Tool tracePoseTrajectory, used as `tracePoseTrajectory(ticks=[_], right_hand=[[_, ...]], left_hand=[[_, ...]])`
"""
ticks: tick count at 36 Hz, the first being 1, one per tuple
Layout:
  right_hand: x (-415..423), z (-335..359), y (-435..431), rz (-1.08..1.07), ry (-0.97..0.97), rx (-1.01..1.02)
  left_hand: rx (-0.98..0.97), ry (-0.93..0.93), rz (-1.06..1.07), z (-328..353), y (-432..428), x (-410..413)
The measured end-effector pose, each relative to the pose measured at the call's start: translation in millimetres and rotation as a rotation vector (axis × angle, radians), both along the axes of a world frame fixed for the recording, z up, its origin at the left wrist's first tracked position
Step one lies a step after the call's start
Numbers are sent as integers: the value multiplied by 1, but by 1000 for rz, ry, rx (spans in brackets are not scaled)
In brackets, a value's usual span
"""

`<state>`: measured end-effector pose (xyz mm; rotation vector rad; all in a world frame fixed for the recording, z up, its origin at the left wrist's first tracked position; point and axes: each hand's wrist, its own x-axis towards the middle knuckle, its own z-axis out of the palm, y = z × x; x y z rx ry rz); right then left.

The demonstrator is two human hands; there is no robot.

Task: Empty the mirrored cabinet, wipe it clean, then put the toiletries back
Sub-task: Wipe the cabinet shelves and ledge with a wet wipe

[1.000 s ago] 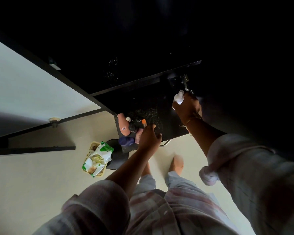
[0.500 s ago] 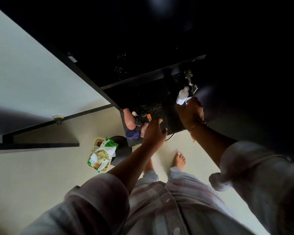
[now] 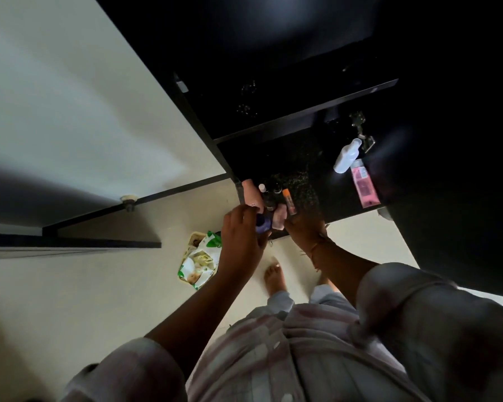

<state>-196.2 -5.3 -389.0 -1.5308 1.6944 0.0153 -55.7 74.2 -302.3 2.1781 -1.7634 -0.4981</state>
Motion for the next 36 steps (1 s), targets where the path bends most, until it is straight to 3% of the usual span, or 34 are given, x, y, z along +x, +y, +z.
tracePoseTrajectory(ticks=[3,15,26,36], right_hand=[[9,-16,6,-117,-41,92],[34,-18,-1,-308,-37,47],[19,-23,-3,0,112,168],[-14,5,8,48,-44,32]], left_hand=[[50,48,13,-4,-3,6],[78,181,40,-1,-15,8],[86,240,64,3,-12,10],[50,291,96,17,-8,0]])
